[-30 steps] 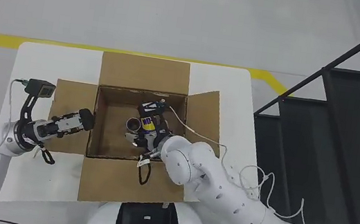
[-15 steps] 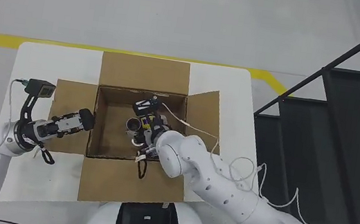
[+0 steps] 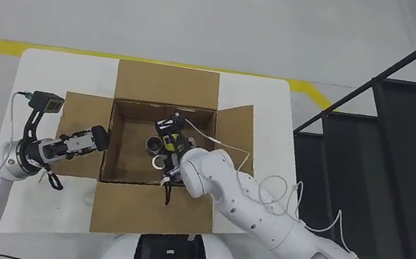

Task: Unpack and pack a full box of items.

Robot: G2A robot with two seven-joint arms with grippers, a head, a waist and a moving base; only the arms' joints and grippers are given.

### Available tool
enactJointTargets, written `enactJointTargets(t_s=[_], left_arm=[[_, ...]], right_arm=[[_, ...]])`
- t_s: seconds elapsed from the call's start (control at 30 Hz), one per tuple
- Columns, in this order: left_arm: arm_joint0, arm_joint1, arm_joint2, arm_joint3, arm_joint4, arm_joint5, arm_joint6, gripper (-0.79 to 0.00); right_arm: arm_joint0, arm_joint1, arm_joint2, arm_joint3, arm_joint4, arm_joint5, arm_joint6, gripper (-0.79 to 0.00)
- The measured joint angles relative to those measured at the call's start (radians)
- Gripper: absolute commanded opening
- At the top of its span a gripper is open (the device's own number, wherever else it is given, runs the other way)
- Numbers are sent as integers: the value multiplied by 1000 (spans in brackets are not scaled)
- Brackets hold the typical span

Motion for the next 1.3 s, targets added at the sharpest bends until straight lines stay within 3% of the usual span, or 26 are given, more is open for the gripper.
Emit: enactJointTargets(t_s=[0.2,0.27,0.37,1.0,1.03,1.07,1.17,1.2,1.3], left_arm=[[0,0,0,0,0,0,0,0],[0,0,0,0,0,0,0,0],[0,0,0,0,0,0,0,0],[0,0,0,0,0,0,0,0],[0,0,0,0,0,0,0,0],[0,0,0,0,0,0,0,0],[0,0,0,0,0,0,0,0],[0,0,0,0,0,0,0,0],[0,0,0,0,0,0,0,0]], right_arm=[[0,-17,-8,64,0,-6,-9,-65],[3,-25,-13,88,-3,0,-15,-111],[13,-36,-21,121,-14,11,-14,-3],[108,-137,-59,372,80,-29,-103,0],[113,-142,-61,384,83,-30,-105,-18],[118,-149,-63,399,87,-32,-108,-86],[129,-163,-68,432,96,-37,-111,-409],[132,-167,-69,440,98,-38,-112,-453],[138,-178,-70,462,102,-41,-116,-785]])
